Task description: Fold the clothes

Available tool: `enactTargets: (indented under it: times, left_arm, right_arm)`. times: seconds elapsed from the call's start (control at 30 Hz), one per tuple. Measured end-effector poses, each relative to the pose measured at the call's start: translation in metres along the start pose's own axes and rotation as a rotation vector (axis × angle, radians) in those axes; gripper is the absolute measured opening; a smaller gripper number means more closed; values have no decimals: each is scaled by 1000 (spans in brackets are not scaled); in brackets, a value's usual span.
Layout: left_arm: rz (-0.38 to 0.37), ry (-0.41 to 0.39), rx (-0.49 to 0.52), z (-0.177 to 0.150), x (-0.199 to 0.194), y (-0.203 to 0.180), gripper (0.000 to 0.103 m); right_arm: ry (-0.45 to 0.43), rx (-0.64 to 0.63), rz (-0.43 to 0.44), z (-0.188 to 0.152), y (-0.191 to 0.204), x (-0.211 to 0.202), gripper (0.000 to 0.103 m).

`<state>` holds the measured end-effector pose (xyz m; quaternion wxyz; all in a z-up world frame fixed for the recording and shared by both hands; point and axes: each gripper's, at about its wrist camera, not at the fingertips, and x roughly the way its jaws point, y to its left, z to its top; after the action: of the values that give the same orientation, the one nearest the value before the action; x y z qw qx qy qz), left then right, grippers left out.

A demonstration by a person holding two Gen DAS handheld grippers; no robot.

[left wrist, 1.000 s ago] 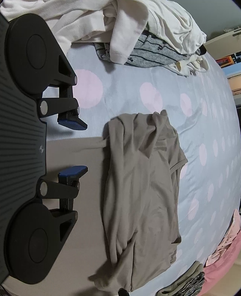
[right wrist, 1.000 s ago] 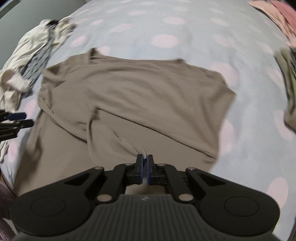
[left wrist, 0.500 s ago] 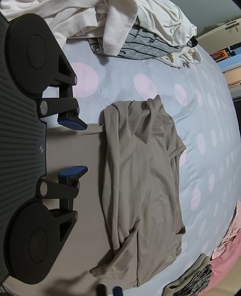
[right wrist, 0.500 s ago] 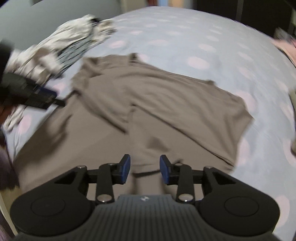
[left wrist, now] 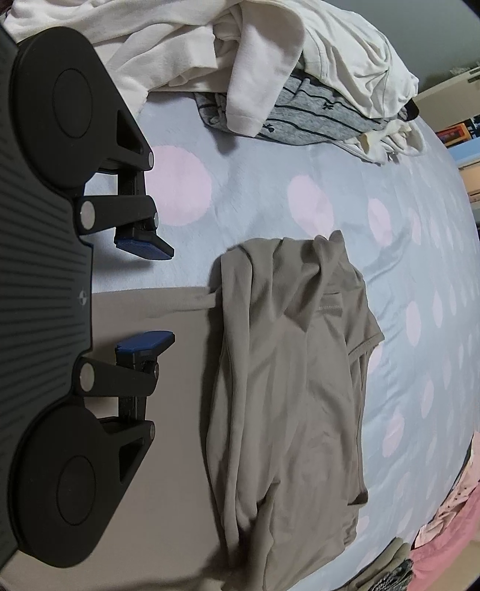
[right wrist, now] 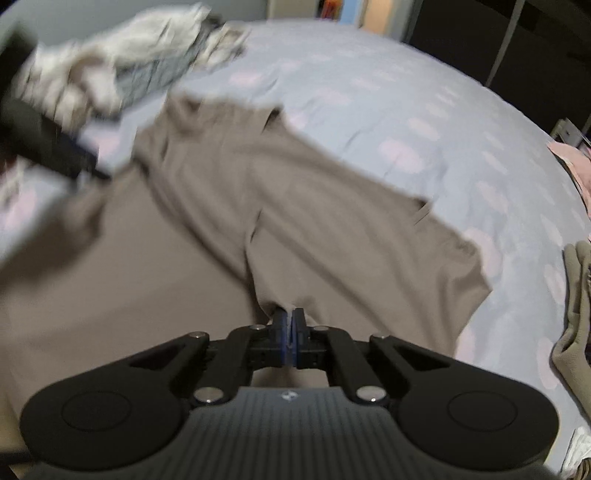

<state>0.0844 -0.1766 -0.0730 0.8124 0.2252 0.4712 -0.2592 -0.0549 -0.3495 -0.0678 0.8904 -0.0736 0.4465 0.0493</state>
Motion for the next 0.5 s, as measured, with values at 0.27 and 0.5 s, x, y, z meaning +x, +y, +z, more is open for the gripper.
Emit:
enactTargets:
  times: [0.27, 0.5]
  left_arm:
    - [-5, -34, -36, 10, 15, 5, 40]
    - [-38, -79, -58, 21, 25, 8, 40]
  right_arm:
    - [-179, 330, 9, 38, -80, -44, 3]
    - [-158, 520, -62, 39, -138, -34, 3]
